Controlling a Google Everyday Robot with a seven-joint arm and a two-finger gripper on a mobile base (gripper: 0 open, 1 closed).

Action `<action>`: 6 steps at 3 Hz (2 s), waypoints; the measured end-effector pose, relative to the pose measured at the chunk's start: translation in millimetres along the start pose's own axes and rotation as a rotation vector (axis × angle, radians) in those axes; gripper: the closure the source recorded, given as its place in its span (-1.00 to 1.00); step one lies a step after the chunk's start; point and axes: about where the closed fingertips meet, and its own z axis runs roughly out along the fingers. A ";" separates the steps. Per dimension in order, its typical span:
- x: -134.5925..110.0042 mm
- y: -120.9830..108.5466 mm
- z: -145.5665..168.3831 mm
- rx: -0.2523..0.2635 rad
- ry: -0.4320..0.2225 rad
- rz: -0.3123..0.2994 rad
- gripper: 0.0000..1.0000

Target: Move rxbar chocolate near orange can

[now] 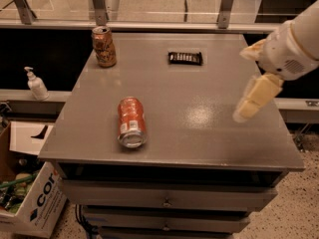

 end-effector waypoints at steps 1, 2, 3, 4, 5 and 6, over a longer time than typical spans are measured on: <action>-18.7 -30.0 32.9 0.004 -0.152 0.006 -1.00; -30.1 -60.6 68.2 0.009 -0.272 0.044 -1.00; -27.4 -54.6 69.9 0.007 -0.274 0.056 -1.00; -24.8 -55.2 83.5 0.028 -0.307 0.115 -1.00; -28.8 -79.5 97.8 0.077 -0.354 0.190 -1.00; -38.7 -112.3 112.6 0.116 -0.402 0.240 -1.00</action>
Offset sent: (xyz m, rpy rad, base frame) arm 0.1332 0.0468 -0.0429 0.4170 -0.1180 -0.0144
